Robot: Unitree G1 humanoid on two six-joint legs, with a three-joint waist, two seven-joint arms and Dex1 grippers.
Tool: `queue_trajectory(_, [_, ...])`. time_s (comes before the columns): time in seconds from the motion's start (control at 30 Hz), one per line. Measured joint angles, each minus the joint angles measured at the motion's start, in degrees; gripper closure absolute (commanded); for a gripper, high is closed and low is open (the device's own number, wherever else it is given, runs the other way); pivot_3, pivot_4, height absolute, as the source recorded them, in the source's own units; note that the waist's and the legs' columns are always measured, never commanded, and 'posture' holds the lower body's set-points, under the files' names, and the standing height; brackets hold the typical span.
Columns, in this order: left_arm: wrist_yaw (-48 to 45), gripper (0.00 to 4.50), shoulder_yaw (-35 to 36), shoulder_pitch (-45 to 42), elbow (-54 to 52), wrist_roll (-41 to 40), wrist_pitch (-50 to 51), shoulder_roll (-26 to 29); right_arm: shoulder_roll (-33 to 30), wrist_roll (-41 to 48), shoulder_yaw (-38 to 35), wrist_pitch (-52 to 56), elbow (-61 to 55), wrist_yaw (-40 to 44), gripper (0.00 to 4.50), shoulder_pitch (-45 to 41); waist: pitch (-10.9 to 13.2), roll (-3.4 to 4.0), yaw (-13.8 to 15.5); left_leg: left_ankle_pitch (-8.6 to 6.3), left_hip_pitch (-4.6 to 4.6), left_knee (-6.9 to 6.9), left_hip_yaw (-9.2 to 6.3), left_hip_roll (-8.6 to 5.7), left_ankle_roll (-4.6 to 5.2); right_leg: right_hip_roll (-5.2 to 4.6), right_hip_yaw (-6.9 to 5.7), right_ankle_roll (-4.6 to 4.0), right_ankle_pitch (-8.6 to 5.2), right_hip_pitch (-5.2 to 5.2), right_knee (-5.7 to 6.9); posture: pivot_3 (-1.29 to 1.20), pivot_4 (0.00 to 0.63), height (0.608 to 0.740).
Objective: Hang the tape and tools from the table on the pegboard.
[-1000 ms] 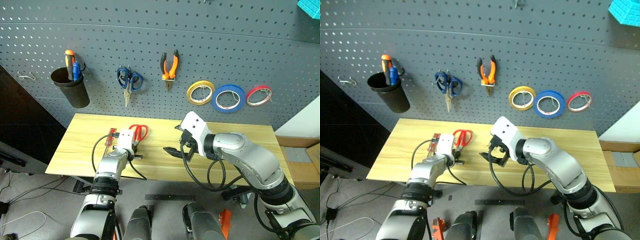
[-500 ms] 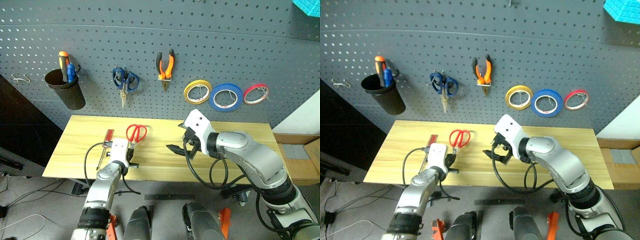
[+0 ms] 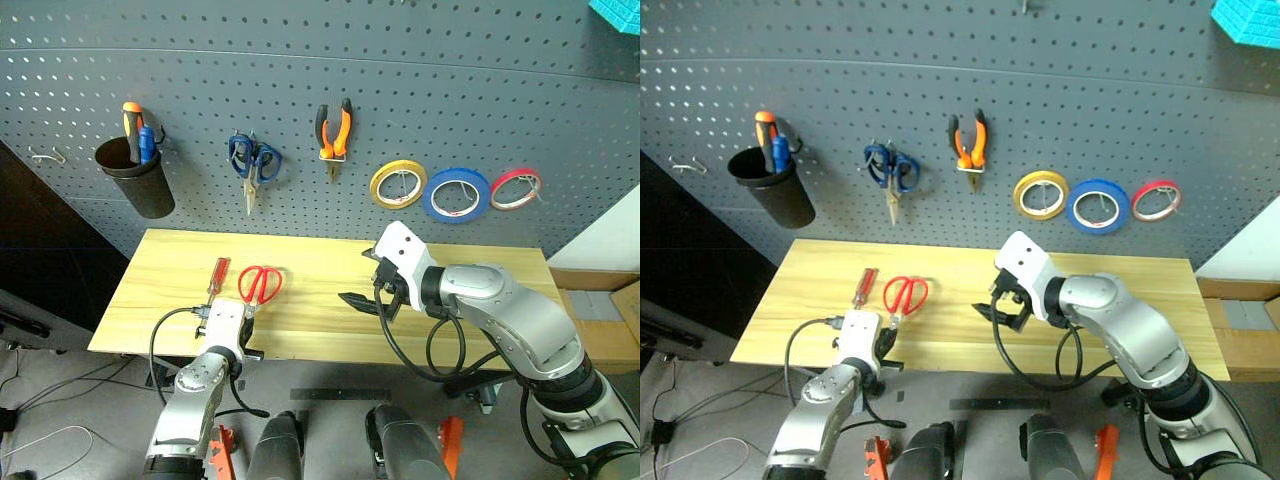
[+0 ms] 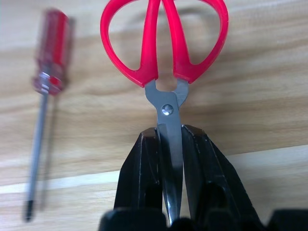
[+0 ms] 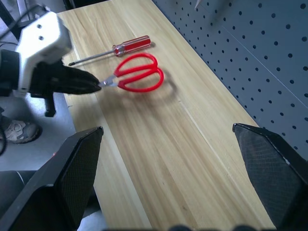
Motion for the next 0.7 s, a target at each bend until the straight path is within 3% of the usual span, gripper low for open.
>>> queue_trajectory(0.2, [-0.07, 4.20, 0.18, -4.51, -0.88, -2.25, 11.82, -0.33, -0.09, 0.08, 0.16, 0.00, -0.02, 1.08, 0.00, -0.46, 0.02, 0.00, -0.08, 0.00, 0.00, -0.01, 0.00, -0.01, 0.00, 0.00, 0.00, 0.01, -0.01, 0.00, 0.00, -0.12, 0.232, 0.740])
queue_trajectory(0.47, [1.40, 1.59, 2.49, -9.03, -1.95, -4.28, 22.30, -1.78, 0.03, 0.01, 1.34, -0.04, -0.27, 2.05, 0.00, -0.87, 0.04, -0.01, -0.07, 0.00, 0.00, -0.01, -0.02, -0.02, 0.00, 0.00, 0.00, 0.02, -0.01, 0.01, -0.01, -0.11, 0.238, 0.740])
queue_trajectory(0.7, [2.77, 1.59, 2.47, -14.62, -1.67, -4.33, 30.23, -1.91, 0.17, -0.07, 1.45, -0.04, -0.27, 2.09, 0.00, -0.94, 0.10, -0.01, -0.06, 0.00, 0.00, -0.02, -0.03, -0.02, 0.00, 0.00, 0.00, 0.03, -0.01, 0.01, -0.02, -0.11, 0.243, 0.740])
